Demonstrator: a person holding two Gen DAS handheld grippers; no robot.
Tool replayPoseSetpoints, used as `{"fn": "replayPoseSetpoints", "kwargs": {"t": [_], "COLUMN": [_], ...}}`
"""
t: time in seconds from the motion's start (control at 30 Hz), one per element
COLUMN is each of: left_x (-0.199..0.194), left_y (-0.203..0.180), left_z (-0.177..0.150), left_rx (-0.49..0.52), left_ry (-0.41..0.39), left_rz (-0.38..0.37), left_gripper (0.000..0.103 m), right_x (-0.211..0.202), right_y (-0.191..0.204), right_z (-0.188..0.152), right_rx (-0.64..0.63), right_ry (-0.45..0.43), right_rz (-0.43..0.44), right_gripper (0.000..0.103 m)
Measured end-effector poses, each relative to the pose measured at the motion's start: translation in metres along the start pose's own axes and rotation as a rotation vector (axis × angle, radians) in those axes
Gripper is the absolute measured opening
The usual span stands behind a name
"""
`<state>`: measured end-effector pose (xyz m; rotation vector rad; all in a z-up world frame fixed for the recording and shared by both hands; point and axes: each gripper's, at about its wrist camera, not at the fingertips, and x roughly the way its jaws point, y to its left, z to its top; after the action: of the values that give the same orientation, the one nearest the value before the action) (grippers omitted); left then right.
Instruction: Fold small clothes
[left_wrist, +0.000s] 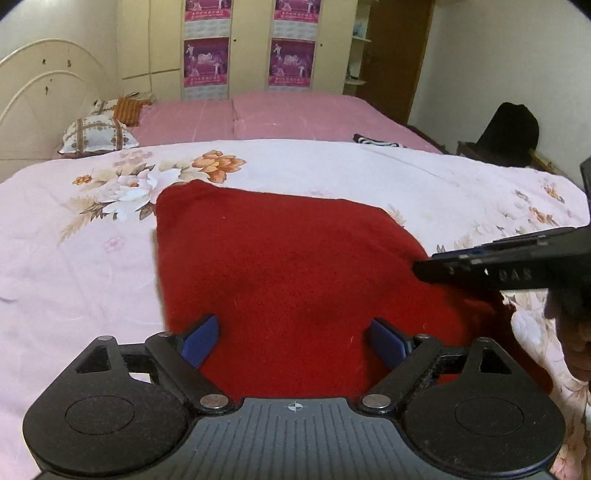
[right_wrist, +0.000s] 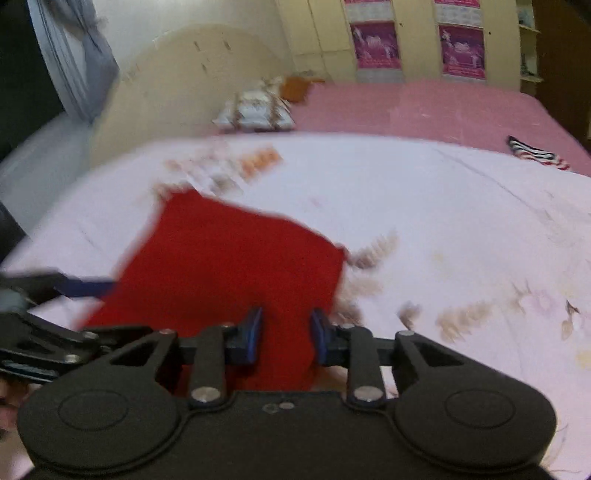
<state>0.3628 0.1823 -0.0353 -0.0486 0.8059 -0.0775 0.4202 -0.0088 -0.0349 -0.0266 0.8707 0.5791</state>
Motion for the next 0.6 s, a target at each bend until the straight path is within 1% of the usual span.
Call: {"fn": "replayPoseSetpoints", "kwargs": {"t": [0.03, 0.1, 0.17, 0.2, 0.23, 0.27, 0.3, 0.37, 0.4, 0.43, 0.47, 0.5, 0.53, 0.57, 0.6], "left_x": [-0.003, -0.012, -0.026, -0.04, -0.056, -0.064, -0.069, -0.071, -0.069, -0.068, -0.07, -0.072, -0.075, -0.08, -0.086], "left_y": [0.0, 0.002, 0.007, 0.004, 0.001, 0.0, 0.0, -0.005, -0.007, -0.009, -0.012, -0.014, -0.017, -0.019, -0.019], "left_z": [0.001, -0.001, -0.008, -0.013, -0.021, -0.028, -0.033, -0.047, -0.054, -0.058, -0.062, -0.064, -0.068, -0.071, -0.074], "left_rx": [0.006, -0.002, -0.005, -0.007, -0.016, -0.031, -0.042, -0.041, -0.04, -0.038, -0.029, -0.017, -0.01, -0.013, -0.019], "left_ry": [0.003, -0.001, -0.011, -0.022, -0.039, -0.052, -0.055, -0.057, -0.05, -0.048, -0.055, -0.067, -0.077, -0.083, -0.091], "left_rz": [-0.003, -0.004, -0.003, -0.009, -0.021, -0.035, -0.046, -0.027, -0.008, 0.006, 0.018, 0.022, 0.026, 0.028, 0.026], "left_gripper": [0.087, 0.087, 0.087, 0.087, 0.087, 0.087, 0.087, 0.087, 0.087, 0.087, 0.087, 0.087, 0.087, 0.087, 0.087], "right_x": [0.0, -0.002, -0.014, -0.023, -0.038, -0.048, -0.056, -0.065, -0.064, -0.06, -0.056, -0.052, -0.049, -0.049, -0.053], "right_y": [-0.003, -0.002, 0.002, 0.004, 0.008, 0.012, 0.018, 0.032, 0.039, 0.044, 0.045, 0.043, 0.04, 0.036, 0.036], "right_z": [0.001, 0.002, 0.001, -0.001, -0.006, -0.012, -0.017, -0.034, -0.042, -0.048, -0.052, -0.054, -0.054, -0.054, -0.053], "right_rx": [0.016, 0.008, 0.015, 0.009, -0.009, -0.028, -0.055, -0.132, -0.178, -0.223, -0.234, -0.224, -0.208, -0.188, -0.172], "right_ry": [0.001, 0.0, -0.033, -0.059, -0.084, -0.098, -0.104, -0.094, -0.083, -0.069, -0.052, -0.039, -0.031, -0.027, -0.032], "right_rz": [-0.004, -0.012, -0.019, -0.018, -0.001, 0.019, 0.04, 0.052, 0.038, 0.004, -0.025, -0.046, -0.071, -0.083, -0.091], "right_gripper": [0.028, 0.028, 0.028, 0.026, 0.025, 0.021, 0.019, 0.019, 0.023, 0.023, 0.022, 0.022, 0.023, 0.027, 0.027]}}
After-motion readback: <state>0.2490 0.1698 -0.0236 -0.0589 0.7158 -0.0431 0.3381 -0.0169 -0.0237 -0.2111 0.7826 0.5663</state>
